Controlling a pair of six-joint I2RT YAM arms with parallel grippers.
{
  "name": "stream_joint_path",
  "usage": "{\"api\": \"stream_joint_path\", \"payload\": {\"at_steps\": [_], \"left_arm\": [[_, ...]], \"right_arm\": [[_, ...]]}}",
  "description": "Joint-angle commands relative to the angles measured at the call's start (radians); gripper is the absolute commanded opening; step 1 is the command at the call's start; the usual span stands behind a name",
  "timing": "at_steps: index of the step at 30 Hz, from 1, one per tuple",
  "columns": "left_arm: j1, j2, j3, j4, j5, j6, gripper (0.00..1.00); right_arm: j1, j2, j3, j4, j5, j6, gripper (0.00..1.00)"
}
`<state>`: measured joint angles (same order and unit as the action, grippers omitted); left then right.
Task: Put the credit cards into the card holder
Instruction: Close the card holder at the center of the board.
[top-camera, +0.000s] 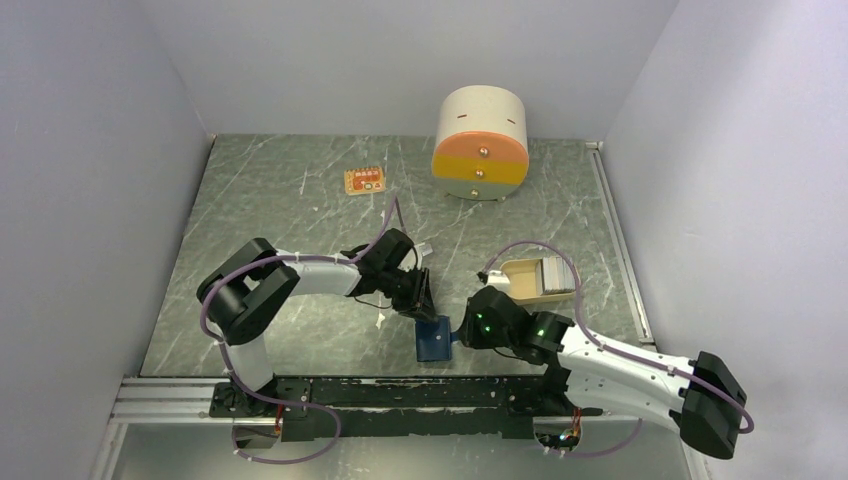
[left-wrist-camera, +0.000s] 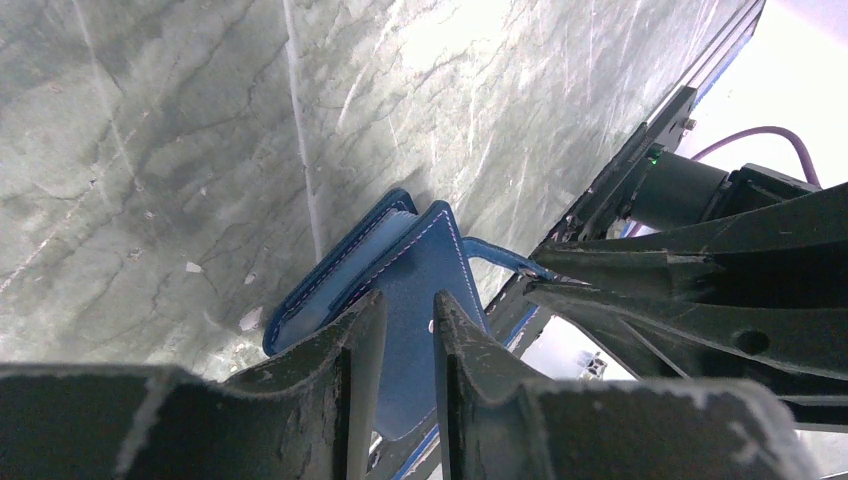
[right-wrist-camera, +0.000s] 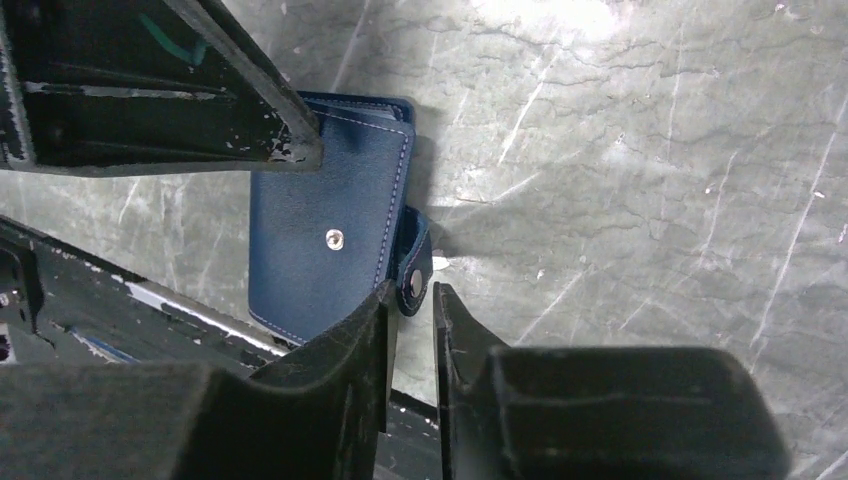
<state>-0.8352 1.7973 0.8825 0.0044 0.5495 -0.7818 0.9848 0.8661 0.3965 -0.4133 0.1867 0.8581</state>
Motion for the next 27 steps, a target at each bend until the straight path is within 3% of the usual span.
{"api": "stream_joint_path", "payload": {"at_steps": [1, 6, 15, 27], "left_arm": [[-0.013, 0.04, -0.018, -0.042, -0.077, 0.039, 0.32], [-0.013, 0.037, -0.02, -0.044, -0.078, 0.039, 0.32], [-0.012, 0.042, -0.022, -0.038, -0.084, 0.034, 0.32], [-0.012, 0.034, -0.026, -0.021, -0.07, 0.018, 0.33]], "right_arm": [[-0.002, -0.028, 0.009, 0.008, 0.007, 0.011, 0.24], [-0.002, -0.04, 0.004, 0.015, 0.02, 0.009, 0.0], [-0.003, -0.072, -0.044, 0.128, -0.03, 0.004, 0.0], [-0.002, 0.115, 0.0, 0.232, -0.107, -0.054, 0.0]]}}
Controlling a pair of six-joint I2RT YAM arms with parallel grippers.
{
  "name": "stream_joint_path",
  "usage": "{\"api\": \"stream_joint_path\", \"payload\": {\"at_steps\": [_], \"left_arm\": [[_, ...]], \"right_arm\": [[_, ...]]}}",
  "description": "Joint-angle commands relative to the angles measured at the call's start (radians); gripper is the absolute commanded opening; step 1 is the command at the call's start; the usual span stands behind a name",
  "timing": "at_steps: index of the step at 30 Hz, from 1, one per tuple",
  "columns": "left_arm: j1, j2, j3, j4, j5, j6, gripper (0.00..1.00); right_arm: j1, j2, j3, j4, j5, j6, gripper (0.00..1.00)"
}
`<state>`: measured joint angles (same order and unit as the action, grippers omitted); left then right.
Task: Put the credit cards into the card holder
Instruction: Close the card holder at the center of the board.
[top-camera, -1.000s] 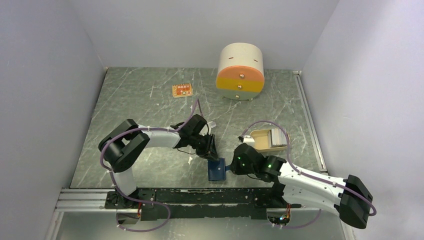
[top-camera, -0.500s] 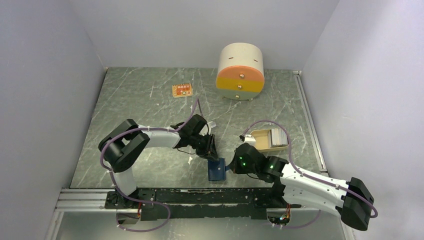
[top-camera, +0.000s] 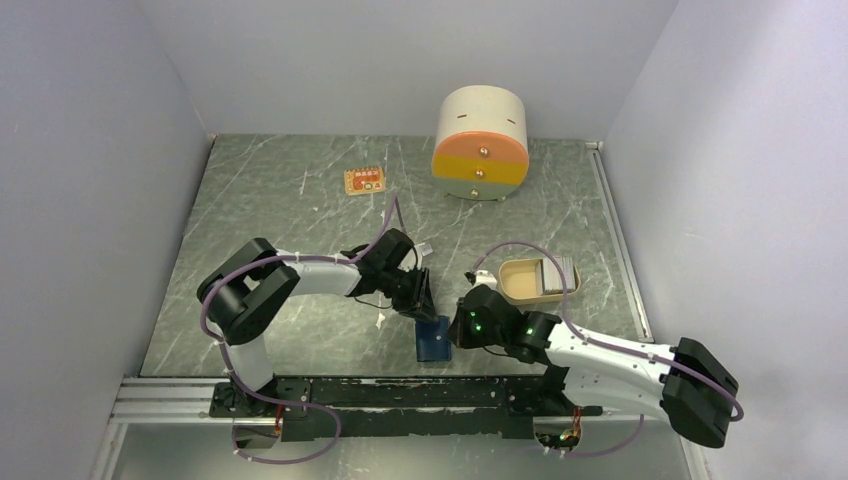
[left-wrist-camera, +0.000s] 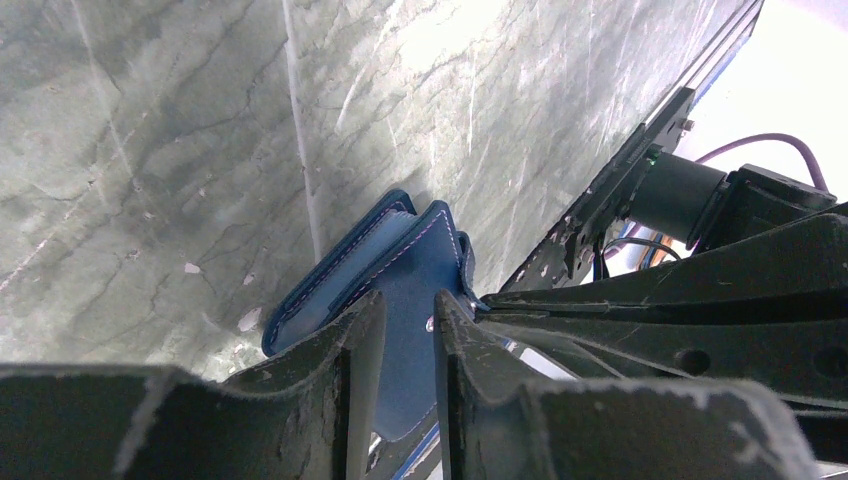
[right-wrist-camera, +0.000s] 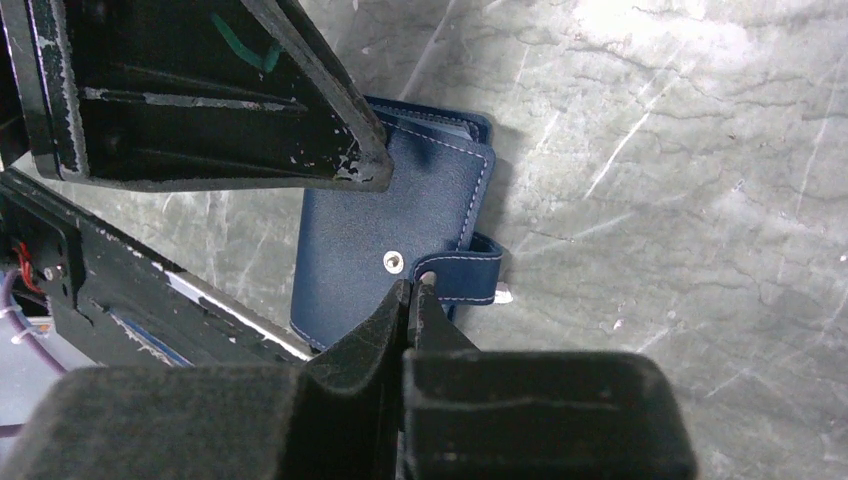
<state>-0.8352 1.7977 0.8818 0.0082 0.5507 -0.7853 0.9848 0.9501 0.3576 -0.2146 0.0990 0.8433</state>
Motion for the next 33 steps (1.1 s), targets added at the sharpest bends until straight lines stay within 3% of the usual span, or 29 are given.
{"api": "stream_joint_path", "payload": {"at_steps": [1, 15, 33], "left_arm": [[-0.012, 0.034, -0.023, -0.024, -0.071, 0.021, 0.33], [-0.012, 0.045, -0.019, -0.017, -0.056, 0.018, 0.33], [-0.012, 0.052, -0.016, -0.014, -0.064, 0.015, 0.34]], "right_arm": [[-0.002, 0.046, 0.046, 0.036, -0.022, -0.044, 0.0], [-0.003, 0.154, 0.083, 0.066, -0.08, -0.064, 0.0], [-0.001, 0.22, 0.194, -0.128, -0.063, -0.137, 0.0]]}}
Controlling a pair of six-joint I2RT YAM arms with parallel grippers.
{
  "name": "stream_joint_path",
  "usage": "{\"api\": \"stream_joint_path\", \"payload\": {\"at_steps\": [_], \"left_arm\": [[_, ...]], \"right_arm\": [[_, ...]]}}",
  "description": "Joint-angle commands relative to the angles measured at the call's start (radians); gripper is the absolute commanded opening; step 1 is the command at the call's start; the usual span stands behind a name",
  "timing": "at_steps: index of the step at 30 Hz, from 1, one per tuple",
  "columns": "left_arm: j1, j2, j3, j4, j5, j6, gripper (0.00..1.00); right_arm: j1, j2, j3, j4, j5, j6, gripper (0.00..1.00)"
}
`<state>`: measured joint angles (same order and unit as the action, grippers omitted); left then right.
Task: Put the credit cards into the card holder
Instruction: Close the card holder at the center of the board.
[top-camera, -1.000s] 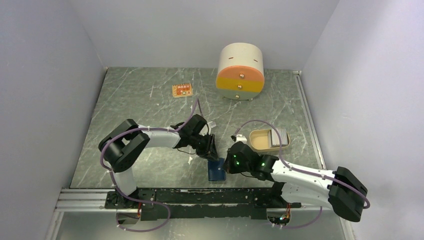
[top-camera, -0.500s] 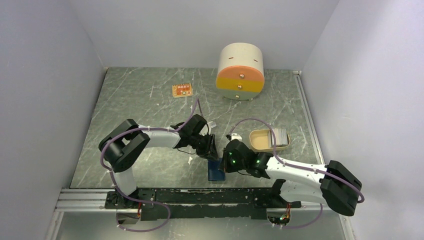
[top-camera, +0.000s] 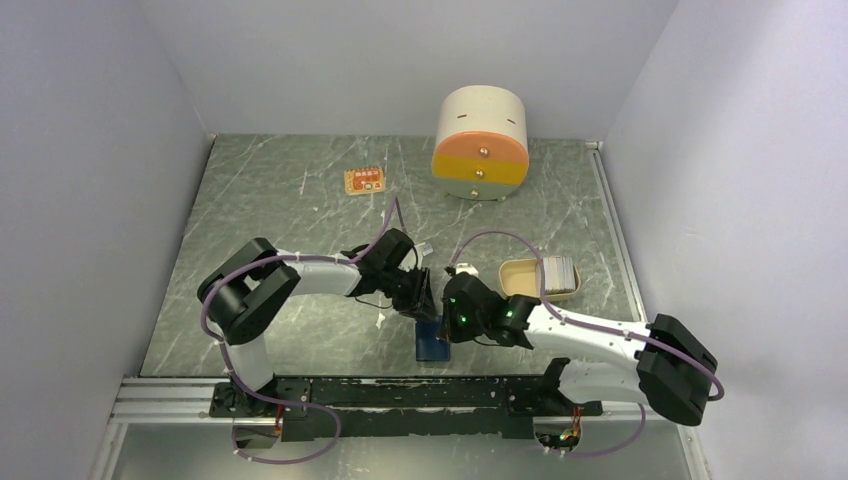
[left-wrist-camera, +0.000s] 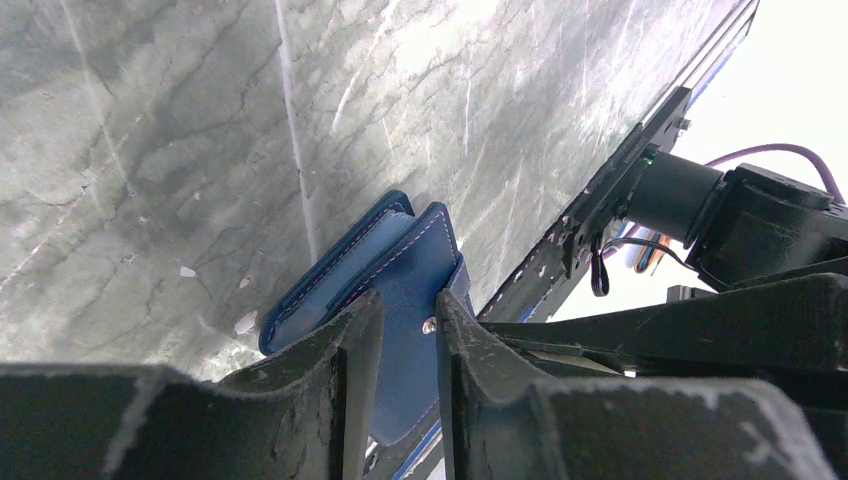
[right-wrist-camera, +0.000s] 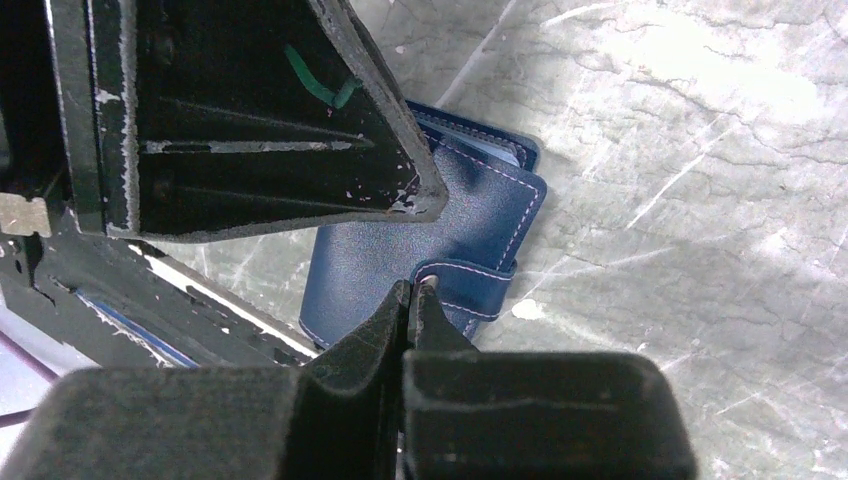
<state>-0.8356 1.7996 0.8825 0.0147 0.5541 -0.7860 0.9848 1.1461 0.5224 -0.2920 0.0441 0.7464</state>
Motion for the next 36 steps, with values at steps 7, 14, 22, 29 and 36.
{"api": "stream_joint_path", "payload": {"at_steps": [7, 14, 22, 29, 36], "left_arm": [[-0.012, 0.053, -0.014, -0.019, -0.063, 0.014, 0.34], [-0.011, 0.057, -0.019, -0.01, -0.06, 0.009, 0.34], [-0.012, 0.052, -0.028, -0.006, -0.063, 0.004, 0.34], [0.004, -0.021, -0.014, -0.077, -0.095, -0.026, 0.33], [0.058, -0.329, -0.064, -0.253, -0.22, -0.06, 0.32]], "right_arm": [[0.0, 0.052, 0.022, -0.017, -0.03, -0.041, 0.0], [0.001, 0.072, 0.017, 0.002, -0.039, -0.042, 0.0], [0.008, 0.095, 0.044, -0.013, -0.033, -0.053, 0.0], [0.012, 0.1, 0.062, -0.046, -0.017, -0.055, 0.0], [0.012, 0.1, 0.035, -0.031, 0.002, -0.036, 0.0]]}}
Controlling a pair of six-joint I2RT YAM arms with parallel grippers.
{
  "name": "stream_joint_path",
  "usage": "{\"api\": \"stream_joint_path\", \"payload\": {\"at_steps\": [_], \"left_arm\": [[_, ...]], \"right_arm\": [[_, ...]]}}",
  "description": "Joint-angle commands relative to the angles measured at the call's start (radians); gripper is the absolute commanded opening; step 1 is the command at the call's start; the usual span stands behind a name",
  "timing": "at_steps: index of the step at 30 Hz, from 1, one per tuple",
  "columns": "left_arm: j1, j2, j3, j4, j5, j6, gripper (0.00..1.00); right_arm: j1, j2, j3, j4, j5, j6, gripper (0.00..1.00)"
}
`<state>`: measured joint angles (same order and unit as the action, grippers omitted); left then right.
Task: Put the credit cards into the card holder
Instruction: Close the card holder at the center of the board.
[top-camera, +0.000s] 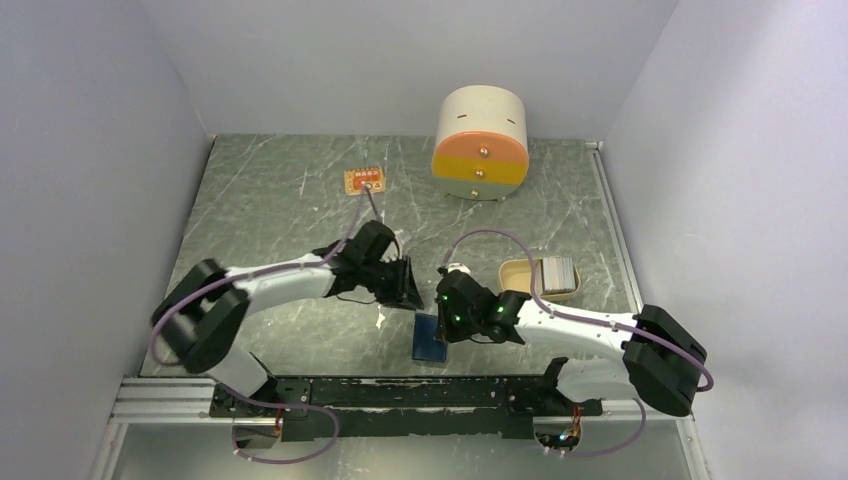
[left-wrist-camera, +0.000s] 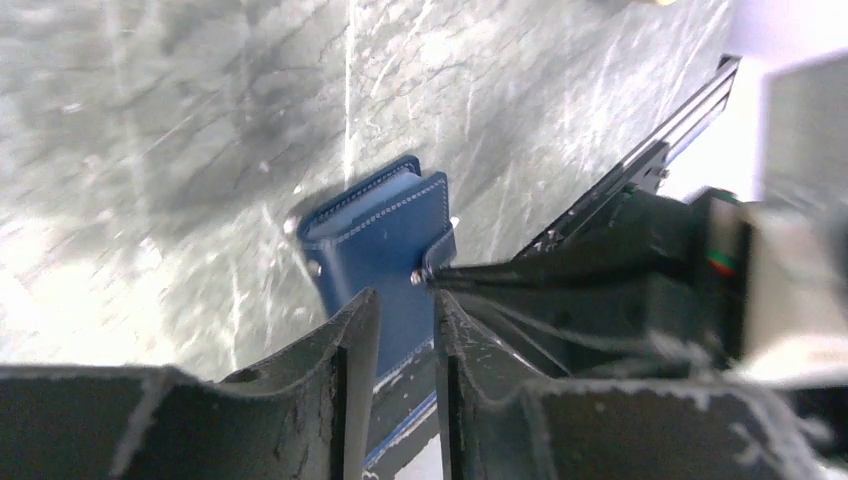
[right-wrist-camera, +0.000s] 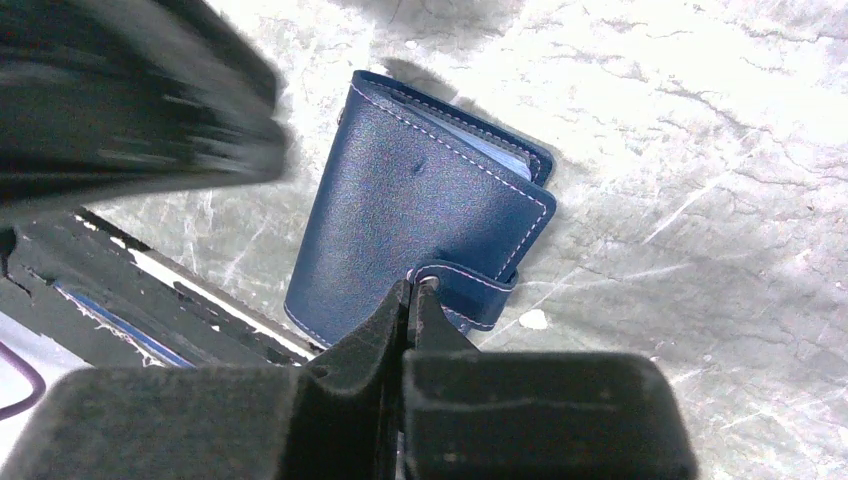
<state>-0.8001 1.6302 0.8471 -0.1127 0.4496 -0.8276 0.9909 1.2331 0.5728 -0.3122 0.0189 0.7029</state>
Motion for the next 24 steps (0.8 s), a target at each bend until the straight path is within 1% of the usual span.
{"api": "stream_joint_path", "payload": {"at_steps": [1, 3, 5, 9, 15, 20, 24], "left_arm": [[0.024, -0.199, -0.044, -0.147, -0.149, -0.017, 0.34], [0.022, -0.245, -0.083, -0.153, -0.156, -0.004, 0.37], [0.017, -0.263, -0.132, -0.096, -0.112, 0.009, 0.38], [0.01, -0.226, -0.196, 0.05, -0.033, -0.005, 0.36], [0.006, -0.107, -0.187, 0.137, 0.011, 0.0, 0.31], [0.004, -0.075, -0.2, 0.185, 0.032, -0.021, 0.33], [0.004, -0.048, -0.196, 0.197, 0.034, -0.028, 0.33]], "right_arm": [[0.006, 0.017, -0.018, -0.001, 0.028, 0.006, 0.0], [0.005, 0.028, -0.021, 0.012, 0.028, 0.003, 0.0], [0.005, 0.039, -0.018, 0.016, 0.022, -0.005, 0.0], [0.005, 0.041, -0.007, 0.008, 0.016, -0.017, 0.0], [0.006, 0.031, 0.021, -0.036, 0.022, -0.039, 0.0], [0.006, 0.024, 0.053, -0.073, 0.028, -0.056, 0.0], [0.007, 0.034, 0.064, -0.075, 0.011, -0.065, 0.0]]}}
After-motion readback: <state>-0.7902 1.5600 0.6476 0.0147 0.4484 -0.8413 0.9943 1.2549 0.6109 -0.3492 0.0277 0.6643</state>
